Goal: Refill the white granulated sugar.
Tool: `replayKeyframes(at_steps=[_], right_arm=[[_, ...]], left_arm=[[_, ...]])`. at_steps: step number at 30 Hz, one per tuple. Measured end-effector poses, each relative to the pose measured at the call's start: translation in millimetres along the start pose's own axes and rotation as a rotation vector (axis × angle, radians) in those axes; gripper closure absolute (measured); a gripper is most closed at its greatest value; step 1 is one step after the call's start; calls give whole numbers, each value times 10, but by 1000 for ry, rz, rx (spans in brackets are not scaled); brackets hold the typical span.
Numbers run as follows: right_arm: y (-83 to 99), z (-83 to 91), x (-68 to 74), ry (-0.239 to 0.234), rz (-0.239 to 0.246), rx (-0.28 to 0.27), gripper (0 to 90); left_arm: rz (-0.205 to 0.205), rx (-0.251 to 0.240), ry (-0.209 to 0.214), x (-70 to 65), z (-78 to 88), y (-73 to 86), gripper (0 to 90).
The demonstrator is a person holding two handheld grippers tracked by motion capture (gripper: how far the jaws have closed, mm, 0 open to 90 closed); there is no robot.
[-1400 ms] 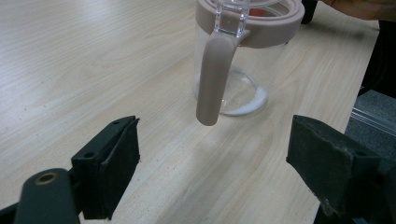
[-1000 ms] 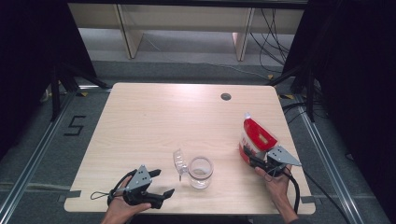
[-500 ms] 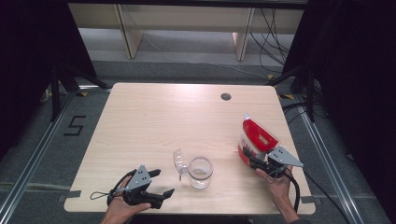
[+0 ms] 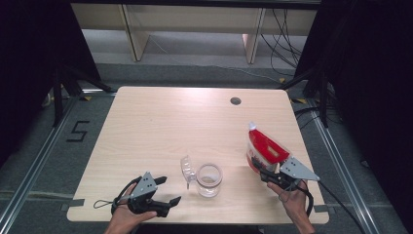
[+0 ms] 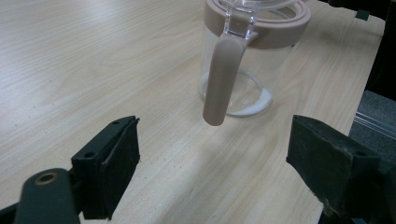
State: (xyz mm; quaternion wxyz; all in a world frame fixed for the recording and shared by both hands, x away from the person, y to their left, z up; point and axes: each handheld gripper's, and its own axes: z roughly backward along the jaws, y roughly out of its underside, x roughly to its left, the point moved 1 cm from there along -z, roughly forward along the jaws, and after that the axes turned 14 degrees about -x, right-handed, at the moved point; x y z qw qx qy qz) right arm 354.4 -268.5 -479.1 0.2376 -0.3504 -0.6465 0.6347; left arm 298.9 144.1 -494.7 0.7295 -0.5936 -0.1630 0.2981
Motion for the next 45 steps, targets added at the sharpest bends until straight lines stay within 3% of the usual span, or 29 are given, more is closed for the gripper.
replayKeyframes(at_steps=[2,5,6,11,13,15,17,18,20,26,45], right_arm=[[-14,13,30,-11,19,0,411],[-47,40,41,-15,122,14,411],[-60,56,64,-17,118,23,412],[-105,83,103,-37,210,33,412],[-109,88,119,-40,223,41,413],[-116,97,139,-37,254,54,413],[-121,88,155,-34,283,57,413],[-131,94,168,-42,286,67,413],[-145,95,190,-43,295,68,414],[-187,83,258,-65,440,90,415],[-219,64,400,-107,677,163,418]], left_arm=[[-2,5,-6,2,11,-5,165],[-2,5,-4,1,12,-5,165],[-2,6,-3,0,11,-5,165],[0,2,1,3,4,1,165],[-27,24,-2,25,12,-1,165],[3,-1,1,1,1,2,165],[-26,25,-4,26,13,-1,165],[-1,4,0,7,4,3,165],[-9,5,2,14,7,1,165],[-9,11,0,22,11,2,165],[9,16,-4,19,5,12,165]])
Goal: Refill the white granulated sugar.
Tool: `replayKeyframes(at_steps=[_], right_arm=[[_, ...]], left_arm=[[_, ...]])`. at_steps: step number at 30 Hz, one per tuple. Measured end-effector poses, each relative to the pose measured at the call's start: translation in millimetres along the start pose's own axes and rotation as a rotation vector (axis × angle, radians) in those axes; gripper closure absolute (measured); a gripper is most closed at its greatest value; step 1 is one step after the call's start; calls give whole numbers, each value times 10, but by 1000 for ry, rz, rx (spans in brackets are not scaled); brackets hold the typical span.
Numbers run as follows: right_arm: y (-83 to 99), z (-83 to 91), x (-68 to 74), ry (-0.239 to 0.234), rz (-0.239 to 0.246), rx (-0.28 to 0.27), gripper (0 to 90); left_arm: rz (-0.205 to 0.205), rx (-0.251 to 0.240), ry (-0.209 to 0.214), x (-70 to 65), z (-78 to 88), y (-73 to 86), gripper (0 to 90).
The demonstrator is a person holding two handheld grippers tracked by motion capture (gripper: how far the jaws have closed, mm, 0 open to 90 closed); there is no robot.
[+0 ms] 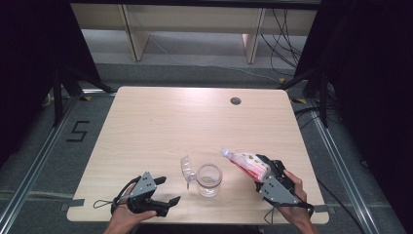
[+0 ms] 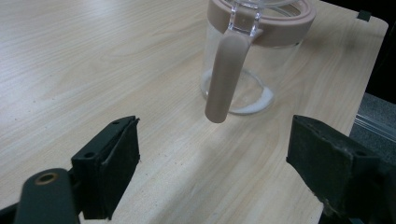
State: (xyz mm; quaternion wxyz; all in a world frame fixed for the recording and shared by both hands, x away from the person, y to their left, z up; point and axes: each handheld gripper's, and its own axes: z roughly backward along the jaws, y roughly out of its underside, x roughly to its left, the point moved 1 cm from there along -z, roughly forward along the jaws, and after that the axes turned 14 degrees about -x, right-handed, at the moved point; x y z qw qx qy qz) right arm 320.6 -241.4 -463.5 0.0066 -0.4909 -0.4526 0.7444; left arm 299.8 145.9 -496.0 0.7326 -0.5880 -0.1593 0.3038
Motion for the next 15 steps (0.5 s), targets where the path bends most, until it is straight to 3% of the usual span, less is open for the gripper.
replayKeyframes(at_steps=[1,7,9,13,15], right_arm=[[-7,-7,-8,-13,37,-4,418],[-34,0,20,-19,59,17,419],[-51,-3,14,-25,94,20,419],[-78,9,40,-28,112,36,420],[-92,13,48,-32,159,53,420]], left_arm=[[4,-4,-1,-4,-3,1,165],[1,-4,3,10,-10,6,165],[-11,3,5,14,-7,5,165],[0,-1,4,9,-10,6,165],[-2,0,4,6,-5,5,165]])
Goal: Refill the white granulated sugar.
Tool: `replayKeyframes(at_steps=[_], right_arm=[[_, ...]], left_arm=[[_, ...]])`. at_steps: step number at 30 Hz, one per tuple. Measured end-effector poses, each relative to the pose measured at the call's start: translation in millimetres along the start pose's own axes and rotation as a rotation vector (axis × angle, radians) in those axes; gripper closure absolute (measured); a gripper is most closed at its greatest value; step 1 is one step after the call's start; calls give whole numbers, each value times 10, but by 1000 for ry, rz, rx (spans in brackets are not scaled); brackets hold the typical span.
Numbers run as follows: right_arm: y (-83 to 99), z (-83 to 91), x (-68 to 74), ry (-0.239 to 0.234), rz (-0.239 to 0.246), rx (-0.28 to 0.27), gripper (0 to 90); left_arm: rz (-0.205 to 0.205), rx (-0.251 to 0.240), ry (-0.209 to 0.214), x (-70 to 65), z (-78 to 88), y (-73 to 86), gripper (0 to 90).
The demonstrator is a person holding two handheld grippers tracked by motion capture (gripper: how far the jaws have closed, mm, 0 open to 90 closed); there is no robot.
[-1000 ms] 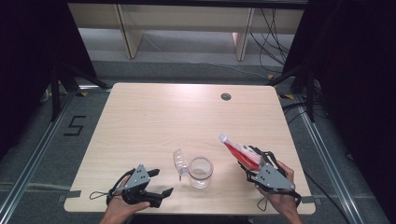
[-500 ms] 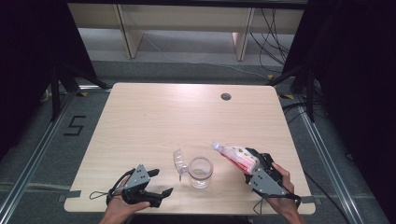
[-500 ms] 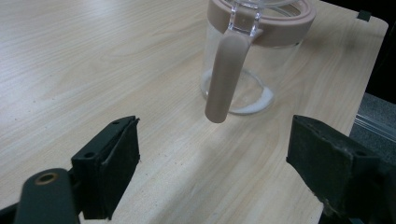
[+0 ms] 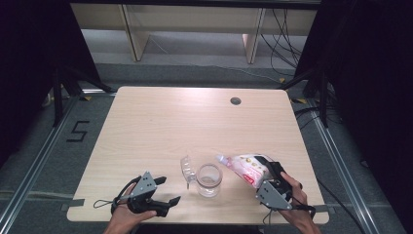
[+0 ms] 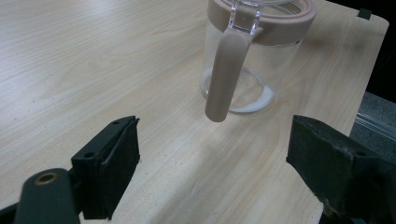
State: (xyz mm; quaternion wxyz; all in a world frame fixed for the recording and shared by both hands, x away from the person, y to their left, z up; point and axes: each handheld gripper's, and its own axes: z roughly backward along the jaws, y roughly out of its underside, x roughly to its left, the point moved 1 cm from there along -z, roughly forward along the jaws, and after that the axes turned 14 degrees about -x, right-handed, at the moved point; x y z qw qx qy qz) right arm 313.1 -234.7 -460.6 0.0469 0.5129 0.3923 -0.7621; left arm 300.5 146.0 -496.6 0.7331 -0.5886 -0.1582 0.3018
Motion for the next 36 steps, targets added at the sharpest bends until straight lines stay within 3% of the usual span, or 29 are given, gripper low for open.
replayKeyframes(at_steps=[4,5,6,8,9,10,11,12,13,14,18,19,20,21,22,23,24,25,26,27,28,29,31,34,36], right_arm=[[-23,7,13,-18,18,7,421],[-32,7,19,-13,27,12,421],[-40,-6,10,-25,62,6,421],[-51,-5,31,-23,53,9,421],[-62,-8,12,-34,87,-1,422],[-64,-4,30,-27,69,2,422],[-78,-7,18,-36,110,3,422],[-80,-2,39,-31,98,12,423],[-91,-3,29,-42,133,15,423],[-85,1,56,-35,105,21,423],[-95,10,82,-40,120,40,424],[-110,-2,53,-55,176,25,424],[-103,6,85,-42,138,36,425],[-108,8,90,-38,144,41,425],[-139,-6,34,-56,252,27,425],[-118,7,97,-40,170,48,425],[-139,-1,63,-56,240,42,425],[-126,6,103,-51,185,59,425],[-145,-7,71,-66,250,48,426],[-137,8,101,-48,221,69,426],[-156,-7,83,-65,273,52,426],[-147,1,108,-57,249,68,427],[-155,-1,110,-56,263,76,427],[-182,-5,100,-59,331,76,429],[-184,-6,111,-57,333,72,429]], left_arm=[[-12,7,0,9,0,-1,165],[1,1,0,-4,-3,2,165],[0,2,0,-4,-4,3,165],[1,1,0,-4,-2,1,165],[-5,2,1,-1,-1,-1,165],[-6,1,1,0,-1,-1,165],[-5,2,1,-1,-1,0,165],[0,1,0,-5,-2,2,165],[-5,2,1,-4,-2,1,165],[-7,2,2,-4,-2,0,165],[3,-1,0,-11,-7,5,165],[3,-1,-1,-11,-7,5,165],[3,-2,-1,-10,-8,4,165],[-3,-1,1,-6,-9,3,165],[-11,7,-1,-1,-4,4,165],[-6,3,2,-7,-7,5,165],[-9,4,3,-6,-8,5,165],[-11,4,4,-4,-8,4,165],[-18,11,-2,-2,-5,2,165],[-22,8,6,3,-8,3,165],[-28,6,10,5,-7,1,165],[-30,7,8,8,-6,1,165],[-26,4,8,7,-10,1,165],[-29,9,6,2,-7,1,165],[-27,6,10,7,-12,3,165]])
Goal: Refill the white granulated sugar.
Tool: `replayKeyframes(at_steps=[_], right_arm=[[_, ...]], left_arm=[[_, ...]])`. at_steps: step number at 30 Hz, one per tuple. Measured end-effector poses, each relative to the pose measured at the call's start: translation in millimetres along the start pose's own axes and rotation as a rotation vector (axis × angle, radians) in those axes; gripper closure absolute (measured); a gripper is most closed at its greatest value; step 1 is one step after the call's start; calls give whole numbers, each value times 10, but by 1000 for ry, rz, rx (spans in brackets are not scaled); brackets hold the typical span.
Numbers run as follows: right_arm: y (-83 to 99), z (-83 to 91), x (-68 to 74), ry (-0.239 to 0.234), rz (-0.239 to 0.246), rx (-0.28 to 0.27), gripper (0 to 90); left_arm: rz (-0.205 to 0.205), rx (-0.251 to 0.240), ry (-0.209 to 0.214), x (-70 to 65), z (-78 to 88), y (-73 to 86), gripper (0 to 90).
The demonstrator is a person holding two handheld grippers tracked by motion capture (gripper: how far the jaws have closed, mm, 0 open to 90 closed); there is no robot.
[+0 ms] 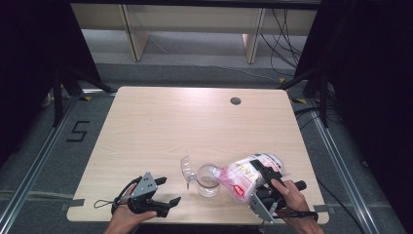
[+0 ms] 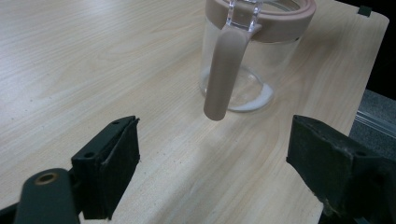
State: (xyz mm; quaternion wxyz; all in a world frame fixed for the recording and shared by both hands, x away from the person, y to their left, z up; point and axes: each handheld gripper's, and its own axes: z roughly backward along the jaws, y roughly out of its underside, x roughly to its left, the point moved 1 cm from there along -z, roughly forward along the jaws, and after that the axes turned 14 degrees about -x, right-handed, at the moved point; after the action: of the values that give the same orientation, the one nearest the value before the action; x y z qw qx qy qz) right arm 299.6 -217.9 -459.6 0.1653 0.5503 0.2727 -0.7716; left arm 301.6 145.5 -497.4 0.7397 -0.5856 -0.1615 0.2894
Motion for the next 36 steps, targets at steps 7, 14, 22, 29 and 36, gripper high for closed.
replayKeyframes(at_steps=[7,14,22,29,36], right_arm=[[-51,-7,-22,-20,100,13,433],[-56,-7,6,-36,115,47,436],[-68,-18,13,-48,149,56,439],[-91,-21,-26,-40,235,55,442],[-108,-29,-20,-50,284,63,445]], left_arm=[[22,4,-13,-21,5,3,165],[16,-3,0,-11,-4,4,165],[19,5,-11,-21,0,5,165],[18,5,-6,-13,-4,8,165],[16,6,-6,-14,-4,9,165]])
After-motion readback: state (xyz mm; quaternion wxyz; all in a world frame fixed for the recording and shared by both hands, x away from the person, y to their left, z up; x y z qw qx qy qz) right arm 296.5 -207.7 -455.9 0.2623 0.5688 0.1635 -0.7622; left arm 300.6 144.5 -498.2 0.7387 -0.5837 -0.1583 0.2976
